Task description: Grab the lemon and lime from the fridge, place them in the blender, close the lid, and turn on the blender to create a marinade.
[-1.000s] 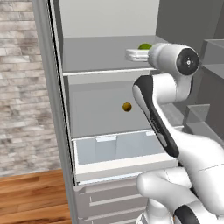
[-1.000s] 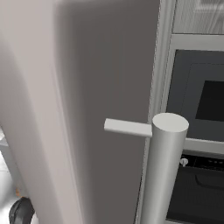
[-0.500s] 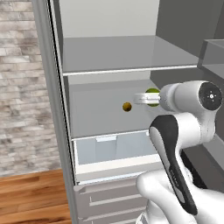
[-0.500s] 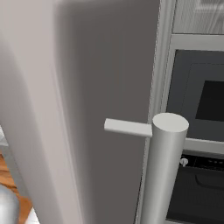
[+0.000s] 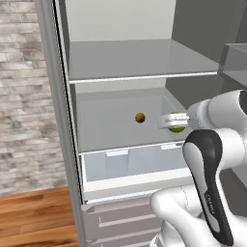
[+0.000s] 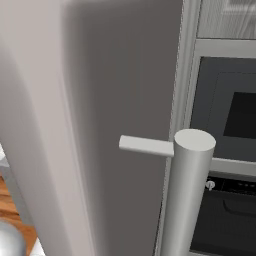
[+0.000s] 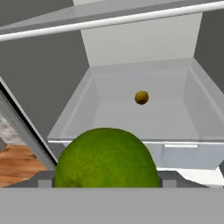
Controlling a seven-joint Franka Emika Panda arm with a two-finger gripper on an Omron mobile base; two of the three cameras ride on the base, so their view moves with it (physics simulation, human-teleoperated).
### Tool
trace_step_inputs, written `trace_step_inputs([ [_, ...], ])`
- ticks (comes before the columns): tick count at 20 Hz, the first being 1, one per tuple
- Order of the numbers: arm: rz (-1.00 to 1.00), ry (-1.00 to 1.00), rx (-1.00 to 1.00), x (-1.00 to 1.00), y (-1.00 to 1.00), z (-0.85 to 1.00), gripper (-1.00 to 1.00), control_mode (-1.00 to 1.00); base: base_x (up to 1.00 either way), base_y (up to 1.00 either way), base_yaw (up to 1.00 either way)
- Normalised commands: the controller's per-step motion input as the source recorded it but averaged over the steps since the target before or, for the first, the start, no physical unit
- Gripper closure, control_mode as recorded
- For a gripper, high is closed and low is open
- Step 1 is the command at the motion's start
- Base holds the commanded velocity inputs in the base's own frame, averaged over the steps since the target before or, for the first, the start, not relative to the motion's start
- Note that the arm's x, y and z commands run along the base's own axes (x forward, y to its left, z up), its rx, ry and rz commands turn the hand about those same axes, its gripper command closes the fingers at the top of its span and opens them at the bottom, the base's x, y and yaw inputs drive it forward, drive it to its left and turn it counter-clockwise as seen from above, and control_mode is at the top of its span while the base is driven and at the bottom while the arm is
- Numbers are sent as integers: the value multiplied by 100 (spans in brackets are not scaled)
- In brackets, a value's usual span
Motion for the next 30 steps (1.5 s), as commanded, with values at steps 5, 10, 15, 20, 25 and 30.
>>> trace_step_inputs([
  [5,0,11,-1,-40,0,-14,100,-100,0,0,0],
  [10,0,1,0,-16,0,-1,100,-100,0,0,0],
  [15,0,1,0,-4,0,0,100,100,-27,21,0],
  [20,0,0,0,0,0,0,100,100,-35,54,0],
  [25,0,0,0,0,0,0,100,100,-61,37,-31],
  [30,0,0,0,0,0,0,100,100,-82,22,-77],
])
